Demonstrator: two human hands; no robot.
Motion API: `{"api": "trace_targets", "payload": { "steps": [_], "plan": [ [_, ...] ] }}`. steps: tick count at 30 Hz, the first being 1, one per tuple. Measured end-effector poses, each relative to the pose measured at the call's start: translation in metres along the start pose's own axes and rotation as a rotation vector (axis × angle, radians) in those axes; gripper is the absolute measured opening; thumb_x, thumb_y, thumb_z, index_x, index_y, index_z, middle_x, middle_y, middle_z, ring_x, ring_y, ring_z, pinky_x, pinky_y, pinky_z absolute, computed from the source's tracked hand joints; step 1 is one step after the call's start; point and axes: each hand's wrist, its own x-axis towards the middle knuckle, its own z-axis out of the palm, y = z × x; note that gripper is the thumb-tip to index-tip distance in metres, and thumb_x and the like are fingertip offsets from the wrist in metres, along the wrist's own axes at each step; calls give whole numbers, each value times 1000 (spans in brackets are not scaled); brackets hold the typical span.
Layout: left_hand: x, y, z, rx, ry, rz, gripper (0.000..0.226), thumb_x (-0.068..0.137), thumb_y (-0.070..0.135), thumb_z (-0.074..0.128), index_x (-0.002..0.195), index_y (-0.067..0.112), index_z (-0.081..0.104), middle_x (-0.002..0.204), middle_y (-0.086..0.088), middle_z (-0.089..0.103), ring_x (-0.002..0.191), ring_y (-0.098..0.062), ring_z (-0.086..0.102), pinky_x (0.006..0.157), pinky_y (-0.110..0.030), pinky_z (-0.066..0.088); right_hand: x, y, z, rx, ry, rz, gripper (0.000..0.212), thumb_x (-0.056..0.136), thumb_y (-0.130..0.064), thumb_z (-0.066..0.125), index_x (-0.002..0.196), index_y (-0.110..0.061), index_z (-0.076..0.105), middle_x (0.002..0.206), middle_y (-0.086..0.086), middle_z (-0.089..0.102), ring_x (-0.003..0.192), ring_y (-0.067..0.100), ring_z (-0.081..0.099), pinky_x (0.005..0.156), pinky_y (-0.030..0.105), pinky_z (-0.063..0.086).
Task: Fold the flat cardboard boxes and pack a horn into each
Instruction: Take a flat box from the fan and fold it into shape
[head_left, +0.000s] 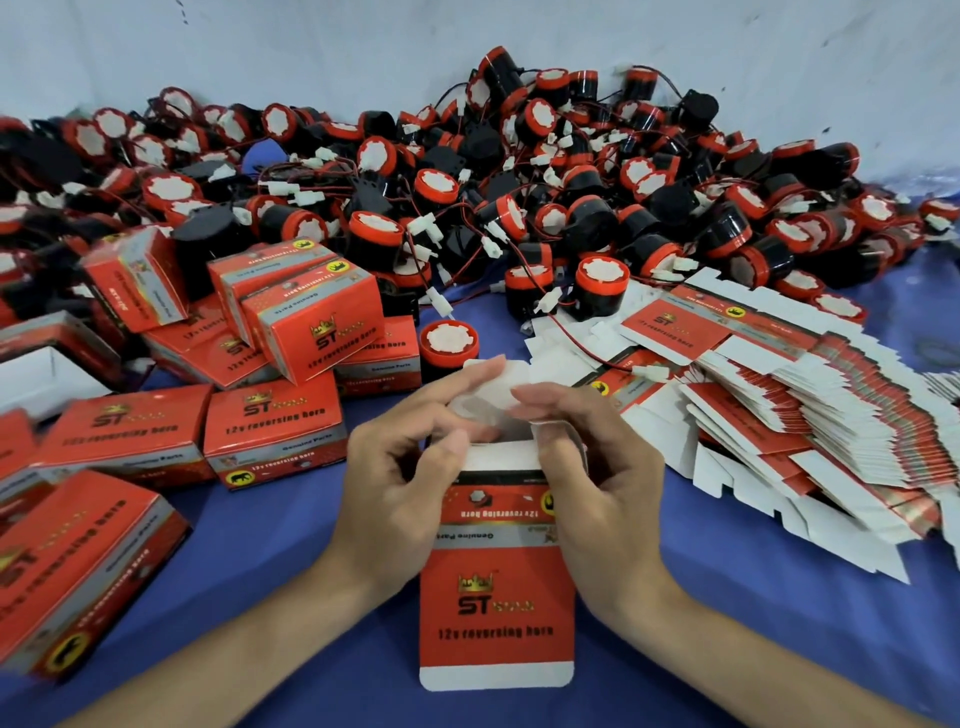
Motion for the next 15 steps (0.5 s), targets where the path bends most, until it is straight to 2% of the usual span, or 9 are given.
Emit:
{"api": "trace_targets", "payload": {
  "steps": [1,3,5,8,10,13,15],
  "plan": [
    [2,-1,-1,42,-1,21,37,83,26,48,72,-3,69,127,6,64,119,-14,59,91,-30,49,1,1,0,19,-12,16,26,85,-6,48,93,-23,66,87,-8,69,80,12,64,66,24,52],
    [8,-4,-2,106,11,71,36,84,26,49,72,-1,70,125,4,63,118,-14,60,93,-34,49,7,4,2,53,-38,20,23,87,-7,48,95,-20,65,89,-3,71,83,12,66,69,23,52],
    [17,-5,-3,151,41,123,27,84,25,51,77,10,72,123,5,63,116,-11,61,94,-30,49,17,7,2,95,-66,18,18,88,-20,52,99,-15,64,95,1,71,88,15,66,74,26,51],
    [33,-10,-5,181,140,142,26,84,23,51,80,9,72,117,0,66,107,-8,64,86,-21,50,35,13,0,204,-196,81,43,84,-29,53,120,-6,60,113,6,67,96,24,64,78,37,52],
    [39,-15,-6,181,188,98,30,85,25,50,77,7,72,100,-4,71,91,-8,67,77,-20,50,42,18,-1,249,-308,173,50,87,-22,54,136,-11,50,124,0,64,104,23,64,83,34,53],
    [39,-25,-8,163,169,17,30,86,30,48,74,14,70,76,-2,67,71,-10,63,68,-21,47,39,27,-2,205,-365,264,52,91,-27,50,143,-28,41,109,-3,70,95,17,69,76,25,54],
    [38,-27,-11,125,119,-17,35,86,34,50,73,7,68,71,-1,64,67,-10,61,66,-20,46,37,31,0,101,-319,220,51,92,-32,51,142,-30,41,105,-7,70,91,13,70,72,23,55]
  ]
}}
